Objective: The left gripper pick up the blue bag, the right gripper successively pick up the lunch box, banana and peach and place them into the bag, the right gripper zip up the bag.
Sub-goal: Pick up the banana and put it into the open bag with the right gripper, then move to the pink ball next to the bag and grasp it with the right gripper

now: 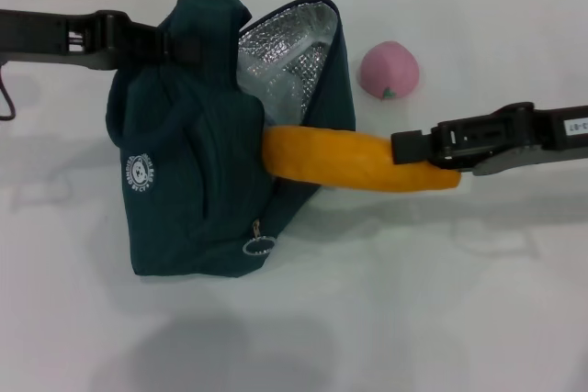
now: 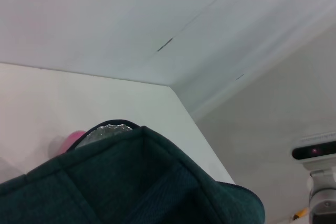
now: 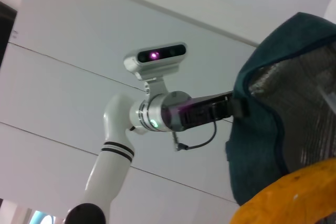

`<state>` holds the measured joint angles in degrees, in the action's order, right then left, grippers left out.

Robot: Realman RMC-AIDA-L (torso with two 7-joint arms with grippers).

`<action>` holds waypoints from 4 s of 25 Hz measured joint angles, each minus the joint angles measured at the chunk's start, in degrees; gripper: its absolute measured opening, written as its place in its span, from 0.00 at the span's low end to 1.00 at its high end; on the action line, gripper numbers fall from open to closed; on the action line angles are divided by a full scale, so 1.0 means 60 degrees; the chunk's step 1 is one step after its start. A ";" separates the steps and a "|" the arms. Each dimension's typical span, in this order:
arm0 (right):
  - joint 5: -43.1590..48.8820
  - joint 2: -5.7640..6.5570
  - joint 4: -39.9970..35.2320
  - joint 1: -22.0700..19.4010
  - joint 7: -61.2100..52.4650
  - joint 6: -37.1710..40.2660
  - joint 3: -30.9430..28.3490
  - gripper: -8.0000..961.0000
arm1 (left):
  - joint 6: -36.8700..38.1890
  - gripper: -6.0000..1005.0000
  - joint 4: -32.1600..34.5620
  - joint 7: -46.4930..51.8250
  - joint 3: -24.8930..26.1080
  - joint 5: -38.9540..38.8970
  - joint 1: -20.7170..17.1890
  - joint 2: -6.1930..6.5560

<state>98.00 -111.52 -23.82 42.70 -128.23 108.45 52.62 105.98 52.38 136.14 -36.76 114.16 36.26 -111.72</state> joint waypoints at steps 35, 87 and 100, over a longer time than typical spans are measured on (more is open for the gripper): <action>-0.0011 -0.0497 0.0426 0.0513 -0.0291 -0.1906 0.0502 0.45 | 0.0361 0.04 -0.0630 -0.0633 -0.0006 -0.0233 -0.0024 0.0189; 0.0128 0.0779 -0.3335 -0.0912 0.0501 -0.3078 0.0003 0.74 | 0.0352 0.04 -0.0630 -0.0842 0.0077 -0.0470 -0.0250 0.0163; 0.5236 0.0135 -0.3759 0.1107 -0.0892 -0.5547 0.0031 0.74 | 0.0292 0.04 -0.0630 -0.0873 0.0075 -0.0495 -0.0183 0.0070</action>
<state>129.42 -110.71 -46.37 49.35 -133.58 75.17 52.81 107.73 48.60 130.90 -36.30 111.19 35.17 -111.30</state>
